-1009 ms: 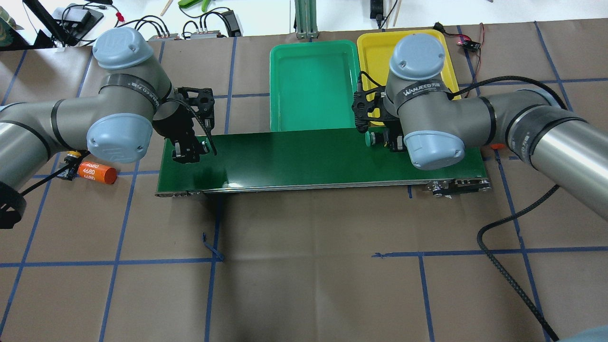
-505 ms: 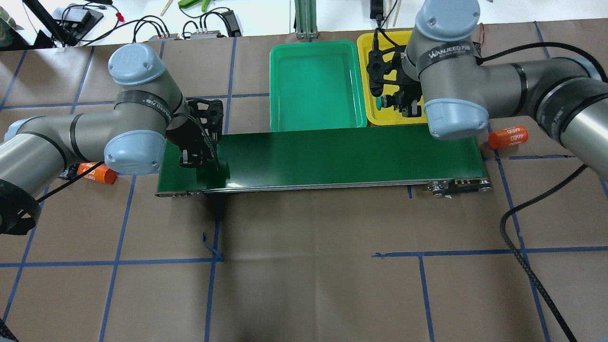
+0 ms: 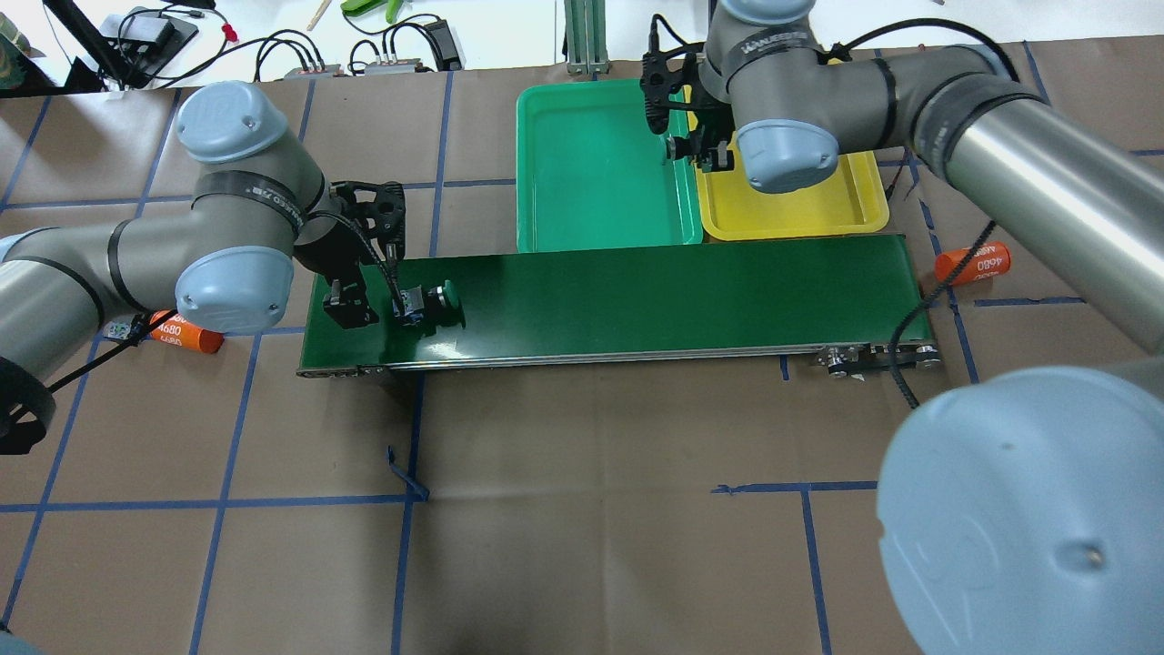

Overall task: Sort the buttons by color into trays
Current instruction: 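Drop the green button in the green tray while the left places its button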

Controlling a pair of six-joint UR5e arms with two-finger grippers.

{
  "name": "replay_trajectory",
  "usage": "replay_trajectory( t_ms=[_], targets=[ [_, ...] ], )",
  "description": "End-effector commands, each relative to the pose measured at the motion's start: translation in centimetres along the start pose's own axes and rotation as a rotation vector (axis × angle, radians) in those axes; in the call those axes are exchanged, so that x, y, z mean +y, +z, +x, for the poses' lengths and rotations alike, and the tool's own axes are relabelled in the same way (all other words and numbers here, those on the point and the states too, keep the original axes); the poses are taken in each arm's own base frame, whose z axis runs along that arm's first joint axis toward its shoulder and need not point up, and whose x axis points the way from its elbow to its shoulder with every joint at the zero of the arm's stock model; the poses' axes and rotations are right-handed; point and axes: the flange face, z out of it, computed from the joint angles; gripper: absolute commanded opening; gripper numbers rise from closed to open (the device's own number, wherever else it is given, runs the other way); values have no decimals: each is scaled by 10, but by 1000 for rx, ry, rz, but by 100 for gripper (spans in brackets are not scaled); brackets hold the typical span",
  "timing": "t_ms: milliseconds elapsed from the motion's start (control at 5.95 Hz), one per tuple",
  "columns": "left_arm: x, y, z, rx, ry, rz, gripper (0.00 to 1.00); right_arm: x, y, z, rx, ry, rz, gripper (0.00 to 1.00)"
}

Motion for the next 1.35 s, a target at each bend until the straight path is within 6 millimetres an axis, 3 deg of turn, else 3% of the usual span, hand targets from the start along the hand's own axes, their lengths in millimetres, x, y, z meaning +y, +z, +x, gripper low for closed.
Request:
replay_trajectory(
  t_ms=[0,168,336,505,673,841,1009,1177],
  targets=[
    [120,-25,-34,-58,-257,32,85,-36,69,-3,-69,19,68,13],
    [187,-34,-39,-78,-364,15,86,-44,71,-11,-99,33,73,98],
    [248,-28,-36,-78,-479,23,87,-53,55,-16,-114,58,58,100],
    [305,-4,-33,-59,-613,142,90,-47,14,-20,-170,59,44,100],
    [341,20,-41,-33,-699,149,91,-38,-42,-33,-232,55,13,100],
    [371,38,-66,-27,-740,137,91,-25,-81,-60,-257,5,3,100],
    [389,53,-90,-21,-758,130,91,-11,-107,-96,-261,0,3,100],
    [390,64,-89,0,-769,128,90,-6,-111,-122,-268,16,7,100]
  ],
)
